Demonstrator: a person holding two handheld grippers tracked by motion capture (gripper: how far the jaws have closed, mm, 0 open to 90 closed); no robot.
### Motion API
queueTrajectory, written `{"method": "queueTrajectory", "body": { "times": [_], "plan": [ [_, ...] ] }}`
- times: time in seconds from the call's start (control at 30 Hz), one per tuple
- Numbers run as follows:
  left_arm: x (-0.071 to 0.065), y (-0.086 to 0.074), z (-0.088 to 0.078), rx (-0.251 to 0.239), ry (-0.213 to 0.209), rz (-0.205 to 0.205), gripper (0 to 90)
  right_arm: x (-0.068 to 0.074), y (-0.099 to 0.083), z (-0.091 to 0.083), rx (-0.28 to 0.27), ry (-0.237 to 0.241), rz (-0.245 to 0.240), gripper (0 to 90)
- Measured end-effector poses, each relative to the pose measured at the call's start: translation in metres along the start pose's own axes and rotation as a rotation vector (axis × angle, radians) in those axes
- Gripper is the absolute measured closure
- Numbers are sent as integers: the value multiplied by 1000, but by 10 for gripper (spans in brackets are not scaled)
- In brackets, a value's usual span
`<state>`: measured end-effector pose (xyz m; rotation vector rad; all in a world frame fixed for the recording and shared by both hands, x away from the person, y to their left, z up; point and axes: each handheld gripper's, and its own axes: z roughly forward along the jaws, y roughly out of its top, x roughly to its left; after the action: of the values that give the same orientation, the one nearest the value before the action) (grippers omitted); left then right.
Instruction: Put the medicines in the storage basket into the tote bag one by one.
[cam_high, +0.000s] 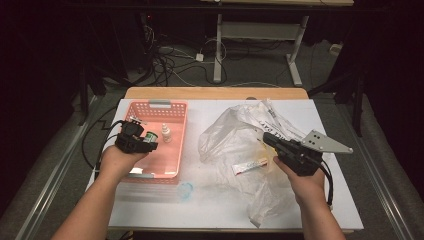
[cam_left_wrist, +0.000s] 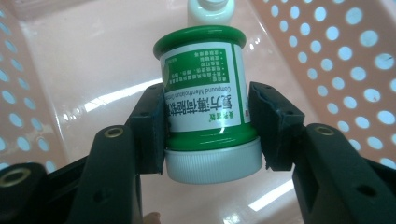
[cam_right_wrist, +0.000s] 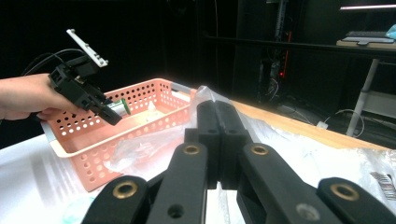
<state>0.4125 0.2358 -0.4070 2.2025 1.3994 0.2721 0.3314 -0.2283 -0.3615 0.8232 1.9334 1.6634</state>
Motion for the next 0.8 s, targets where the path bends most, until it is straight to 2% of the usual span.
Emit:
{"method": "queueTrajectory", "body": {
  "times": [0.1, 0.2, 0.5, 0.6, 0.7, 0.8],
  "plan": [
    [-3, -4, -4, -22, -6, 9, 495, 0, 1, -1, -5, -1, -5, 900],
    [-7, -9, -7, -47, 6, 29, 495, -1, 0, -1, -4, 0, -3, 900],
    [-15, -26, -16, -126, -22, 35, 495, 0, 0, -1, -3, -3, -2, 900],
    [-18, -32, -19, -158, -42, 35, 495, 1, 1, -1, -3, -1, -2, 900],
    [-21, -38, -21, -196, -42, 46, 495, 3, 1, 0, 1, 2, -10, 900],
    [-22, -42, -21, -211, -48, 51, 495, 4, 1, 1, 4, 6, -15, 900]
  ]
}}
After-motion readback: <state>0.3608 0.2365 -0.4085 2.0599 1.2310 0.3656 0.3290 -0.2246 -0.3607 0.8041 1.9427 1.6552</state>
